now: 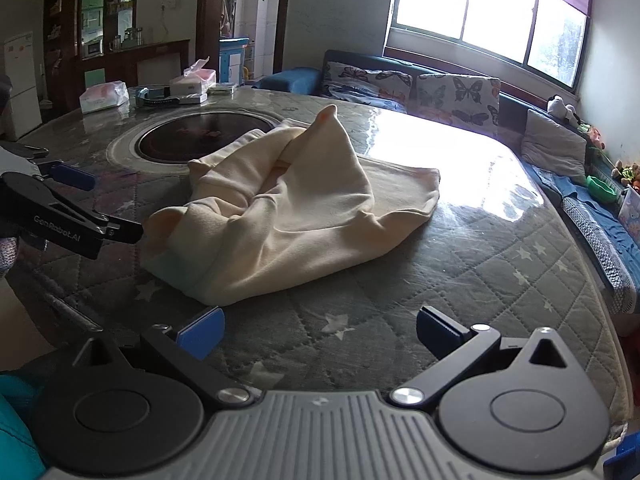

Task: Fold clothes
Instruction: 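Move both grippers over the crumpled cream shirt to find its edges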

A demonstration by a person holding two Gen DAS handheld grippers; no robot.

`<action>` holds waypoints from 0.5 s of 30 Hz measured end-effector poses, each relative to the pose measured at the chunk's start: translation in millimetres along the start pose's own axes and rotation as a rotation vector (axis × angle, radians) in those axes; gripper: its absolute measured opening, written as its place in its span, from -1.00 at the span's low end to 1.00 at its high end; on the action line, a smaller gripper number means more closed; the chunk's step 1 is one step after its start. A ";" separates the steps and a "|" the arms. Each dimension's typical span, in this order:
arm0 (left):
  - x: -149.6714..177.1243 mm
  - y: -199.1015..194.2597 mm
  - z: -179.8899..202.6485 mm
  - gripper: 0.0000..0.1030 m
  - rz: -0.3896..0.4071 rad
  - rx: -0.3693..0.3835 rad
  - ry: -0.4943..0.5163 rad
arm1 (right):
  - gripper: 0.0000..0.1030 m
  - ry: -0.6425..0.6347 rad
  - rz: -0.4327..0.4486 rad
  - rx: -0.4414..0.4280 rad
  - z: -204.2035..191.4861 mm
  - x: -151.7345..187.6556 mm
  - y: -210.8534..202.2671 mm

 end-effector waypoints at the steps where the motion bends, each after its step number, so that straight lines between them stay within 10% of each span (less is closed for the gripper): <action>1: 0.2 -0.6 0.2 1.00 0.000 -0.003 0.001 | 1.00 -0.004 0.003 -0.002 -1.3 -0.3 -0.3; 15: -2.4 -0.2 0.2 1.00 -0.001 -0.003 0.008 | 1.00 -0.065 0.025 -0.022 -14.9 -12.4 2.3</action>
Point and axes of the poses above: each gripper's, at about its wrist camera, not at the fingertips, and y roughly the way its jaws point, z to its right, x to its underside, the point moved 5 cm from there along y, roughly the way its jaws point, and after that the axes turned 3 degrees about z, right-handed, at the moved point
